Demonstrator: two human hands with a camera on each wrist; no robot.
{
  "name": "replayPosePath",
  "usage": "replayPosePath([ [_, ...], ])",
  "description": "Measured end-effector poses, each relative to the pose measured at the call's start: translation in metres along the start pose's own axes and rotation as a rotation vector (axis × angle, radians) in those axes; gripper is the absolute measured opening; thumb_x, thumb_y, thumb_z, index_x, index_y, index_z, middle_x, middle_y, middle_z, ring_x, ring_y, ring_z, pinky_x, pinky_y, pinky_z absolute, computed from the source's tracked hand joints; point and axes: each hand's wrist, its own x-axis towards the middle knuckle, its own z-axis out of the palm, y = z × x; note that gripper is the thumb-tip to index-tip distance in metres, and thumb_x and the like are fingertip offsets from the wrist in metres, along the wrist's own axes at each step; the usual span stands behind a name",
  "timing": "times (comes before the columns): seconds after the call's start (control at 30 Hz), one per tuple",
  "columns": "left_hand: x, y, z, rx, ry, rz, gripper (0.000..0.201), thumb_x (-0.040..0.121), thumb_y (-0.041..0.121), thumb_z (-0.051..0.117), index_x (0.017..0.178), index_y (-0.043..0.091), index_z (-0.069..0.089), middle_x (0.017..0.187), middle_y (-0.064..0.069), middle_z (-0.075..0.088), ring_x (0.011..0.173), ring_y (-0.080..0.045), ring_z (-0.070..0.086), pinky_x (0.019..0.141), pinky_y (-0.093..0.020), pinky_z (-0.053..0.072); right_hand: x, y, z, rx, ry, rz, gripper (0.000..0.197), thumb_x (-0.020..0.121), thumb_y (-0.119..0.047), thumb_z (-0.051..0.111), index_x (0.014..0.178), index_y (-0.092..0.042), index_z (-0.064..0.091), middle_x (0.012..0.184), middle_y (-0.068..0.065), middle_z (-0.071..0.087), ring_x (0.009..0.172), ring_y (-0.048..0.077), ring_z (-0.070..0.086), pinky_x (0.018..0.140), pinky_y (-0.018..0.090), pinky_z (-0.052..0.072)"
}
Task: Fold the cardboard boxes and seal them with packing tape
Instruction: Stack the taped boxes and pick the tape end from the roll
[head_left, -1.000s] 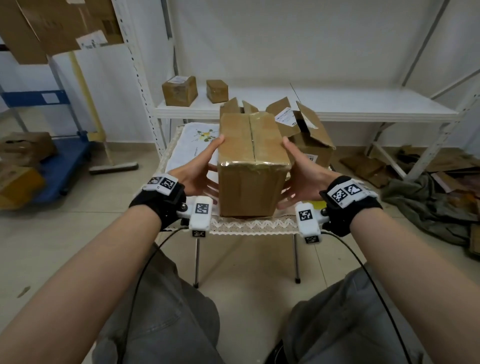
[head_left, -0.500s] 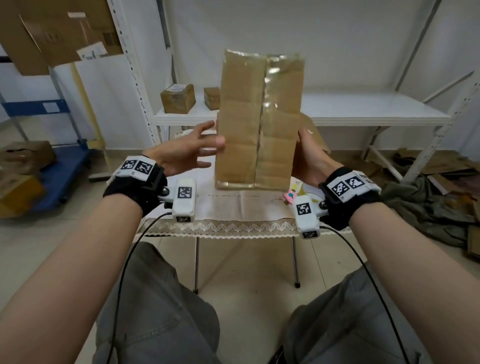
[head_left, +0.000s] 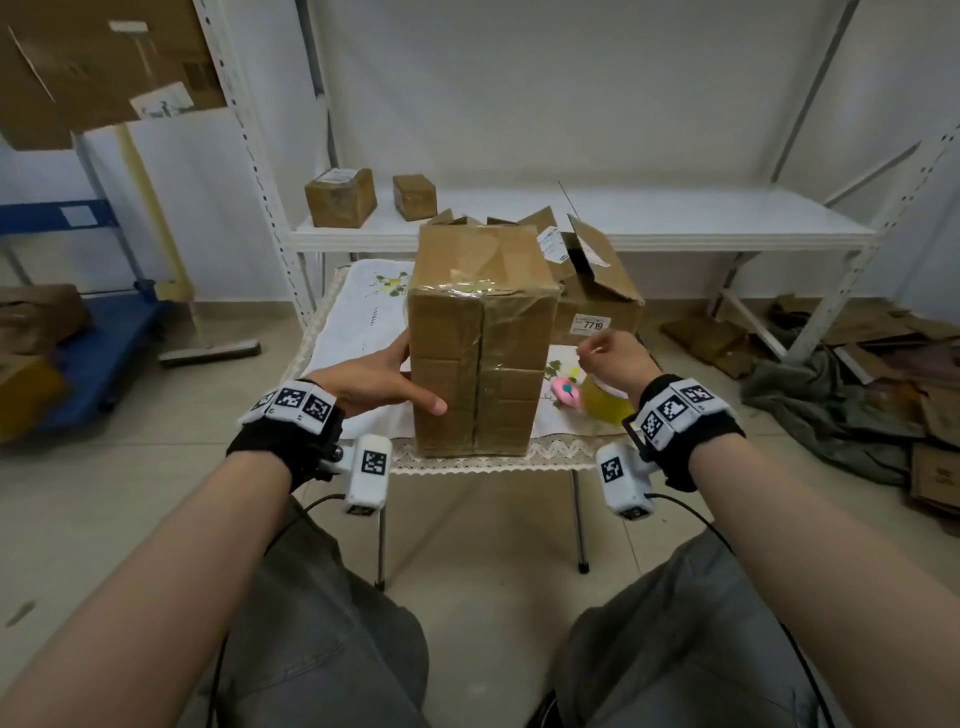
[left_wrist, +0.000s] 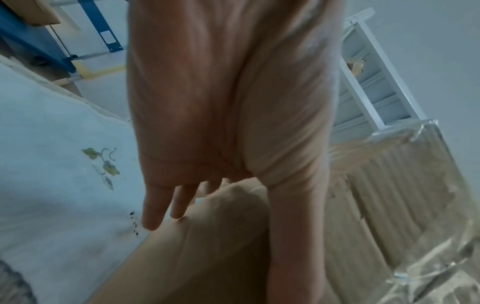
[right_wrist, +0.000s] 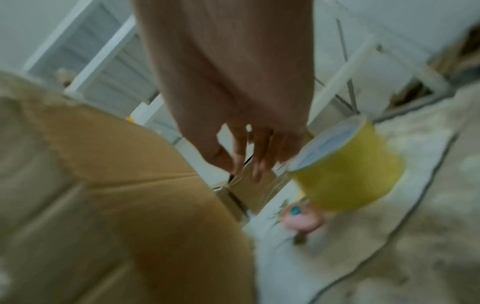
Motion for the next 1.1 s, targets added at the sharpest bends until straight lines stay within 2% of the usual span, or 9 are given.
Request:
replayPosePath([
  [0.07, 0.000, -0.005, 0.001, 0.022, 0.007, -0.003, 0.112, 0.064, 0.007, 0.091, 0.152, 0.032, 0.028, 0.147, 0.007, 0.048, 0.125, -0.010, 0.058, 0.112, -0.037, 0.043, 0.003, 0.016, -0.004, -0.291, 0.043, 0.084, 0.017, 0.094, -0.030, 0.056, 0.105, -0.019, 0.064, 0.124, 0.011, 0.061, 0.128, 0.035, 0.047, 0.108, 0.043, 0.039],
  [0.13, -0.001, -0.008, 0.001, 0.032, 0.011, -0.020, 0.110, 0.066, 0.006, 0.090, 0.153, 0.031, 0.027, 0.148, 0.006, 0.047, 0.126, -0.009, 0.056, 0.109, -0.033, 0.042, 0.004, 0.028, -0.006, -0.406, -0.031, 0.144, 0.027, 0.092, -0.037, 0.059, 0.110, -0.017, 0.060, 0.126, 0.012, 0.059, 0.132, 0.038, 0.042, 0.111, 0.051, 0.036],
  [0.27, -0.007, -0.009, 0.002, 0.033, 0.024, -0.006, 0.110, 0.070, 0.001, 0.085, 0.155, 0.032, 0.023, 0.154, 0.007, 0.038, 0.128, -0.007, 0.050, 0.110, -0.032, 0.041, 0.000, 0.041, -0.005, -0.488, -0.057, 0.078, 0.017, 0.084, -0.029, 0.073, 0.094, -0.019, 0.065, 0.116, 0.011, 0.065, 0.124, 0.033, 0.051, 0.104, 0.047, 0.046],
  [0.4, -0.017, -0.009, -0.010, 0.063, 0.096, -0.037, 0.129, 0.055, 0.032, 0.100, 0.155, 0.042, 0.020, 0.162, 0.008, 0.024, 0.141, -0.016, 0.041, 0.116, -0.042, 0.036, -0.007, 0.040, -0.005, -0.414, 0.034, 0.001, 0.015, 0.089, -0.006, 0.060, 0.094, -0.013, 0.072, 0.110, 0.016, 0.069, 0.107, 0.032, 0.063, 0.087, 0.036, 0.053],
  [0.57, -0.043, 0.007, -0.011, -0.048, 0.453, -0.005, 0.131, 0.022, 0.060, 0.097, 0.137, 0.021, 0.047, 0.127, -0.004, 0.055, 0.110, -0.017, 0.063, 0.090, -0.034, 0.054, -0.025, 0.029, -0.011, -0.275, 0.119, -0.075, 0.012, 0.088, 0.001, 0.061, 0.092, -0.004, 0.071, 0.098, 0.015, 0.069, 0.089, 0.026, 0.059, 0.074, 0.029, 0.042],
  [0.73, -0.065, 0.015, 0.003, -0.010, 0.417, 0.043, 0.053, 0.063, 0.046, 0.088, 0.097, 0.013, 0.063, 0.087, -0.008, 0.063, 0.073, -0.013, 0.061, 0.069, -0.028, 0.047, -0.045, 0.024, -0.013, -0.183, 0.131, -0.117, 0.015, 0.083, 0.004, 0.068, 0.098, 0.005, 0.069, 0.094, 0.013, 0.064, 0.085, 0.021, 0.053, 0.071, 0.027, 0.038],
  [0.83, -0.076, 0.023, 0.022, 0.011, 0.346, 0.104, 0.032, 0.080, 0.038, 0.075, 0.083, 0.007, 0.065, 0.073, -0.006, 0.060, 0.062, -0.014, 0.057, 0.059, -0.024, 0.042, -0.058, 0.025, -0.012, -0.125, 0.107, -0.127, 0.013, 0.081, 0.004, 0.070, 0.094, 0.003, 0.067, 0.090, 0.010, 0.061, 0.084, 0.022, 0.053, 0.065, 0.028, 0.037],
  [1.0, -0.085, 0.036, 0.068, 0.058, 0.210, 0.195, 0.020, 0.090, 0.021, 0.068, 0.096, 0.002, 0.073, 0.089, -0.010, 0.075, 0.081, -0.019, 0.072, 0.070, -0.023, 0.057, -0.085, 0.042, -0.007, 0.028, 0.016, -0.133, 0.021, 0.077, 0.005, 0.074, 0.077, -0.010, 0.058, 0.080, 0.006, 0.059, 0.078, 0.019, 0.054, 0.065, 0.028, 0.043],
  [1.1, -0.077, 0.034, 0.099, 0.159, 0.183, 0.223, 0.024, 0.088, 0.024, 0.074, 0.109, 0.012, 0.075, 0.100, -0.001, 0.077, 0.096, -0.012, 0.073, 0.086, -0.023, 0.057, -0.107, 0.052, -0.005, 0.029, -0.043, -0.145, 0.018, 0.078, 0.003, 0.076, 0.079, -0.001, 0.058, 0.079, 0.006, 0.057, 0.077, 0.018, 0.051, 0.065, 0.029, 0.042],
])
